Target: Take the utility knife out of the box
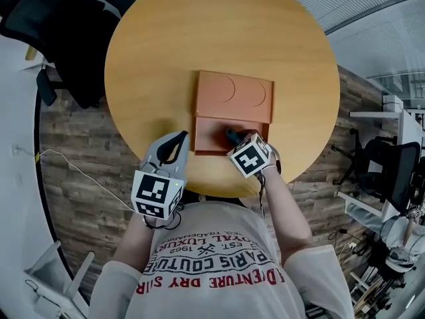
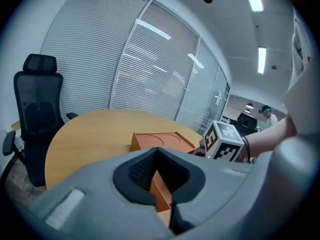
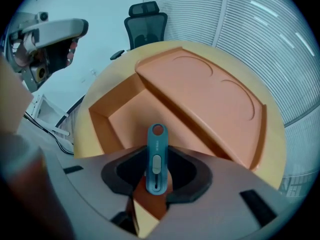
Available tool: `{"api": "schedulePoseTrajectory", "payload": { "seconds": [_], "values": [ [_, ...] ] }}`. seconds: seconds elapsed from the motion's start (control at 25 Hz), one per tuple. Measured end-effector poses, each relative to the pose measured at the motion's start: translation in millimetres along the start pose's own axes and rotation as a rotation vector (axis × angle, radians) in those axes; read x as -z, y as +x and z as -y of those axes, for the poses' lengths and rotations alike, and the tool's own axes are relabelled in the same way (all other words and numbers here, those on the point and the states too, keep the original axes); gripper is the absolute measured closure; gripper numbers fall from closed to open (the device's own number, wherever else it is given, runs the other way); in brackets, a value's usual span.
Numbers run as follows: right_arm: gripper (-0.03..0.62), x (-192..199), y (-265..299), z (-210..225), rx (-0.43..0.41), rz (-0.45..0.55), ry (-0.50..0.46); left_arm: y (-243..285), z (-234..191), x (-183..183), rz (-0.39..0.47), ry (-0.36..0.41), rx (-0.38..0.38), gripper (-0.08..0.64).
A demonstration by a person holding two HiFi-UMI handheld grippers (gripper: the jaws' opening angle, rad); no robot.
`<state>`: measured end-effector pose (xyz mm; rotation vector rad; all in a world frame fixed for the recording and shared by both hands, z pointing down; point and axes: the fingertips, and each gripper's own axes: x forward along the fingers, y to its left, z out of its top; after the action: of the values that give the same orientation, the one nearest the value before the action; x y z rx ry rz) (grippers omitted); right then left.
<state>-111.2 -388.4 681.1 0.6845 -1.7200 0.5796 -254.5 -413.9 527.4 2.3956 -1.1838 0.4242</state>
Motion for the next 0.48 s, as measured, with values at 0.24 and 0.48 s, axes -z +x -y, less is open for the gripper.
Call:
{"api": "schedulePoseTrajectory", "payload": {
  "seconds": [0.24, 0.48],
  "values": [
    [0.462, -11.7, -51.0, 0.2, 0.005, 0.136, 0.006, -11.2, 18.3, -17.7, 0.039, -0.017, -0.030, 0.566],
    [0.462, -26.5, -107.0, 8.6, 0.047, 0.298, 0.013, -26.0, 29.1, -37.3, 0.095, -0.050, -0.071, 0.566]
  ]
}}
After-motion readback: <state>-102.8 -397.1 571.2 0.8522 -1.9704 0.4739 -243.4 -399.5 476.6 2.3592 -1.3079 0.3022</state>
